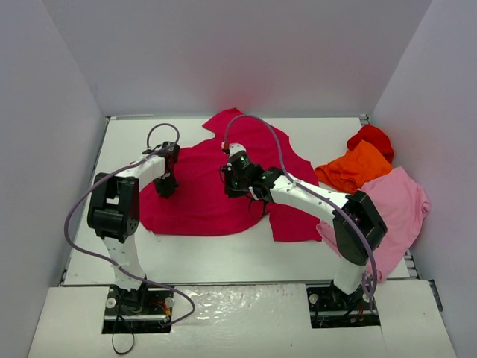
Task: Fold and stack the t-shirts
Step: Flatten out the tshirt
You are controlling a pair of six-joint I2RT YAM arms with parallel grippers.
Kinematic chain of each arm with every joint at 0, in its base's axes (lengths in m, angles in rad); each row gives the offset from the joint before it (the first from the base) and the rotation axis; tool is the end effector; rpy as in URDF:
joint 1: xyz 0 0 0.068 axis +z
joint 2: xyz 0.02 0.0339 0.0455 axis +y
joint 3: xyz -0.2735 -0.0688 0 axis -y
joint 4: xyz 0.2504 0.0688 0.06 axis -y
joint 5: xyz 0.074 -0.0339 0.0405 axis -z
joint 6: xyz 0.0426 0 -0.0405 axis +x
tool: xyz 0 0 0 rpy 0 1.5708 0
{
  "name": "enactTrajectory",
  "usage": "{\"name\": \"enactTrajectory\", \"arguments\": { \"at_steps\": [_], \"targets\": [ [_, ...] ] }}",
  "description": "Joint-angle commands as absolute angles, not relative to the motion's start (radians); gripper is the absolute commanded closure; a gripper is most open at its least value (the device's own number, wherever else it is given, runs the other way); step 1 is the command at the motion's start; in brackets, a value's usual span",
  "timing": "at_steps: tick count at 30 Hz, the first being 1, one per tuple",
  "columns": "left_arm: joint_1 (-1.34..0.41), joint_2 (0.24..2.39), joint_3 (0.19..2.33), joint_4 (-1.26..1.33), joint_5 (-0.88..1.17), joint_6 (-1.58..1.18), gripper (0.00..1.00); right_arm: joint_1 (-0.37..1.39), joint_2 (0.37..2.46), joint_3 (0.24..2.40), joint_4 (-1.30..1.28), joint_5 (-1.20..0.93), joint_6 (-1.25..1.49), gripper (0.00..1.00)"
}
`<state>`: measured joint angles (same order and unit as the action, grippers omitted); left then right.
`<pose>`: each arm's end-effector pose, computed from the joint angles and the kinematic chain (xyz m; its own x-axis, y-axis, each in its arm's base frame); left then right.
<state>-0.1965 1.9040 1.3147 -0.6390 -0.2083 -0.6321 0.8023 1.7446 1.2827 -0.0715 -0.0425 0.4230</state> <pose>0.3840 -0.0675 0.1737 -0.8179 -0.4266 -0.3860 -0.4467 0.8938 -0.0413 0.2896 0.3022 0.2657 -0.6276 -0.0591 -0.7763 -0.5331 0.7593 0.3732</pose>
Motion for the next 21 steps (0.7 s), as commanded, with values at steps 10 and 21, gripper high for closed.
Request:
{"name": "enactTrajectory", "arguments": {
  "at_steps": [10,21],
  "targets": [
    [-0.054,2.045,1.501,-0.623,-0.166,-0.64,1.0,0.967,1.705,1.313,-0.017,-0.054,0.488,1.0],
    [-0.05,2.023,1.446,-0.543,-0.018,-0.619,1.0,1.099,1.951,1.4,0.259,-0.111,0.42,0.7]
  ]
}}
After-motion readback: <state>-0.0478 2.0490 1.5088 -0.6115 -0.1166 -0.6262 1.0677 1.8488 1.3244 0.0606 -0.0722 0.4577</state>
